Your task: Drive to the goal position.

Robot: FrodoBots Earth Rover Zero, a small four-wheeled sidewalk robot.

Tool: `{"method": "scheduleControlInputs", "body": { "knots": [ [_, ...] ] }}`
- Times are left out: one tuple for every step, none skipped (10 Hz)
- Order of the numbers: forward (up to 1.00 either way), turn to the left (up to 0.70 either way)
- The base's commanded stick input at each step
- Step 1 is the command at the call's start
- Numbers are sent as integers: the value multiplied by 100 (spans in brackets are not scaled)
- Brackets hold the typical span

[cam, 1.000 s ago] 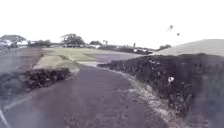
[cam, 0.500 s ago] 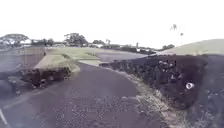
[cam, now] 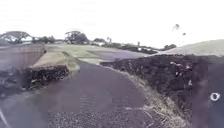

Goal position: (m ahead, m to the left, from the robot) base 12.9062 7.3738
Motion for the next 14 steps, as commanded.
{"method": "scheduleControlInputs", "body": {
  "knots": [
    [70, 0],
    [70, 0],
    [70, 0],
    [70, 0],
    [70, 0],
    [70, 5],
    [70, 17],
    [70, 19],
    [70, 4],
    [70, 0],
    [70, 0],
    [70, 0],
    [70, 0],
    [70, 0]
  ]
}}
